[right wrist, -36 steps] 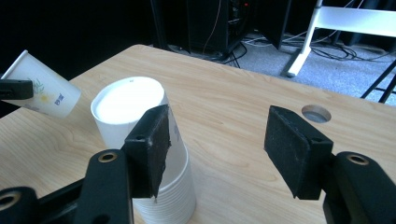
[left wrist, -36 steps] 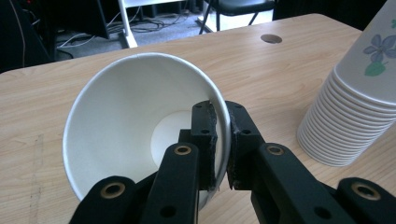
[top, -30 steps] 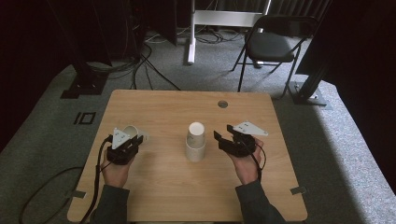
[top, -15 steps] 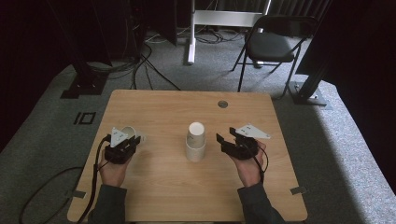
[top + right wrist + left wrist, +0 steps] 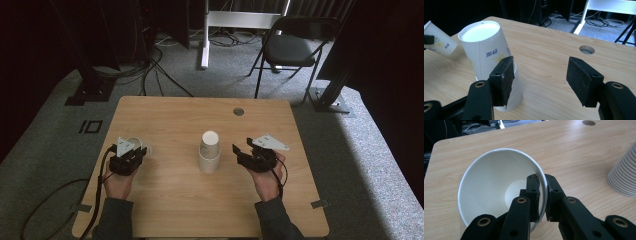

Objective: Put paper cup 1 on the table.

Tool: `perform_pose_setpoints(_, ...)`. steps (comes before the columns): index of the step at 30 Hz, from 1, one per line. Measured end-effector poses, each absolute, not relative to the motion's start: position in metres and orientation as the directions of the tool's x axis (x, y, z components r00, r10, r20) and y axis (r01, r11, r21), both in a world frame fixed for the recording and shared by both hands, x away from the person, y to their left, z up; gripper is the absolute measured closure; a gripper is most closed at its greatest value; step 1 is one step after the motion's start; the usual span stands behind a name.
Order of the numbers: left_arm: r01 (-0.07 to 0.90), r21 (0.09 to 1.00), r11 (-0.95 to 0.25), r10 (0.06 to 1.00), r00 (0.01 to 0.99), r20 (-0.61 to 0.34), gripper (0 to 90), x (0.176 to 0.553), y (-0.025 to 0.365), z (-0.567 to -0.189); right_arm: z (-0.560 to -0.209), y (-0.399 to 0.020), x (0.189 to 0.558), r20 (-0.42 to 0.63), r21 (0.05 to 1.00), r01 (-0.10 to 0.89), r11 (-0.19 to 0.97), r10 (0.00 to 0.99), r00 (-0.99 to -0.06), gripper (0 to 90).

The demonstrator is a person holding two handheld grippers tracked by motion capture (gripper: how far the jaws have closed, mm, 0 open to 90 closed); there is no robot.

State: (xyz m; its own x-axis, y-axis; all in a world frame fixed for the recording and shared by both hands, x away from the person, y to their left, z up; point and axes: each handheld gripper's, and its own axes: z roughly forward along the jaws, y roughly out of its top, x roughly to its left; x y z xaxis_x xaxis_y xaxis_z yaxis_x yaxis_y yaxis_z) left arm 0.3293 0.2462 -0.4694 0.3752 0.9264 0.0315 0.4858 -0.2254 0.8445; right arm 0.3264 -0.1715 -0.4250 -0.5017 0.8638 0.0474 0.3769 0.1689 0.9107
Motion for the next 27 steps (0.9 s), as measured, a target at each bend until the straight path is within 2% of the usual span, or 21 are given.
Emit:
perform_pose_setpoints(12,0.518,0.818,-0.251,0.927,0.371,0.049,82.1,0.333,0.246,-0.479,-0.427,-0.176,0.327,0.056,0.911,0.382,0.156,0.870,-0.489,38.5)
perform_pose_setpoints(22,0.522,0.814,-0.255,0.924,0.380,0.046,85.3,0.335,0.244,-0.481,-0.428,-0.174,0.327,0.051,0.911,0.380,0.160,0.871,-0.489,38.5)
perform_pose_setpoints(27,0.510,0.824,-0.246,0.922,0.386,0.036,81.6,0.334,0.243,-0.479,-0.427,-0.175,0.326,0.053,0.914,0.376,0.156,0.870,-0.490,38.5)
